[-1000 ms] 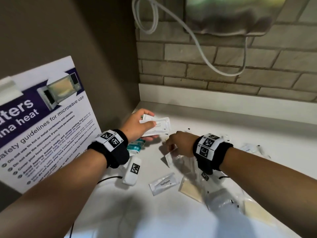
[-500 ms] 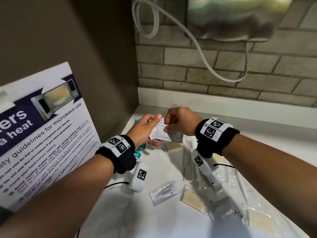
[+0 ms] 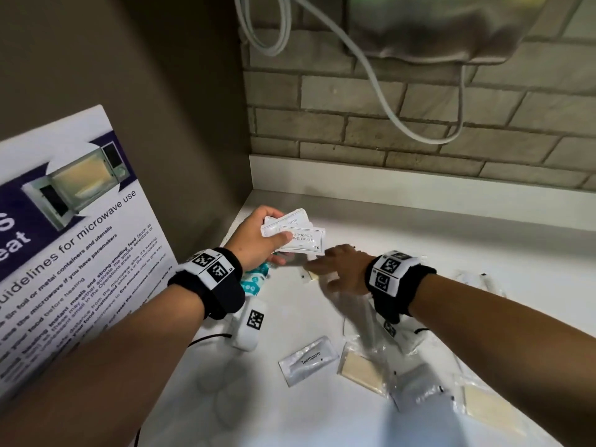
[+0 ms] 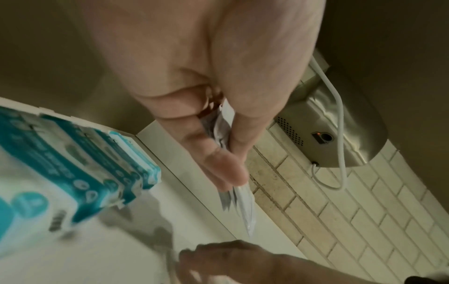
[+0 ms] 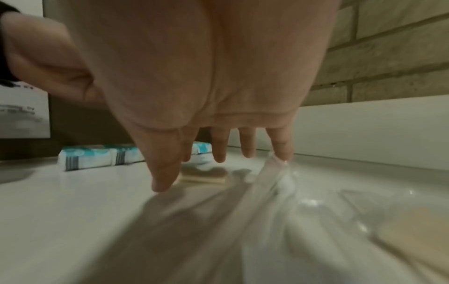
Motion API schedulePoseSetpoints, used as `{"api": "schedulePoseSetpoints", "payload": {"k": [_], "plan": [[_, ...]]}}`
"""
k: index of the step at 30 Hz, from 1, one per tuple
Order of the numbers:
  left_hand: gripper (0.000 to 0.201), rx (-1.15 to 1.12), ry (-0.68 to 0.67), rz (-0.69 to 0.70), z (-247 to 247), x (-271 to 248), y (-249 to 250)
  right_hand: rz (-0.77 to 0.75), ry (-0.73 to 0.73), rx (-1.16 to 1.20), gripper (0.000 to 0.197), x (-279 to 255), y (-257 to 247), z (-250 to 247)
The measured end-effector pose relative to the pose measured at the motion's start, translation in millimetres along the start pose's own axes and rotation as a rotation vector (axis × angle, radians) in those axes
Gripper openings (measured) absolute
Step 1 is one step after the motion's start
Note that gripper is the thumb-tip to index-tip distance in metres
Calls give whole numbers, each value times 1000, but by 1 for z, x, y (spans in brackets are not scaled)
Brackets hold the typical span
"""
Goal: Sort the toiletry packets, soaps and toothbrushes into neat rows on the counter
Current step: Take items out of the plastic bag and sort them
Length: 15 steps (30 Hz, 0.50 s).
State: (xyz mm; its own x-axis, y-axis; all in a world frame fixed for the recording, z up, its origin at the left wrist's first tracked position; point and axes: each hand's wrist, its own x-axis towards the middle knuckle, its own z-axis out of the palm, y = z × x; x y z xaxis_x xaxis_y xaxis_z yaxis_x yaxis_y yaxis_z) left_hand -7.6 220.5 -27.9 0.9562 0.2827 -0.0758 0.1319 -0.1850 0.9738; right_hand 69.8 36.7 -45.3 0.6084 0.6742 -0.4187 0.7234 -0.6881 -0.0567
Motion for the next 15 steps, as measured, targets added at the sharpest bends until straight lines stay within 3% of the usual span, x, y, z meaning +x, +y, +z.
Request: {"api": "schedulePoseSetpoints", "payload": {"k": [15], "plan": [[38, 27, -139, 33, 51, -13, 16, -1, -125, 44, 66, -72, 19, 28]]}}
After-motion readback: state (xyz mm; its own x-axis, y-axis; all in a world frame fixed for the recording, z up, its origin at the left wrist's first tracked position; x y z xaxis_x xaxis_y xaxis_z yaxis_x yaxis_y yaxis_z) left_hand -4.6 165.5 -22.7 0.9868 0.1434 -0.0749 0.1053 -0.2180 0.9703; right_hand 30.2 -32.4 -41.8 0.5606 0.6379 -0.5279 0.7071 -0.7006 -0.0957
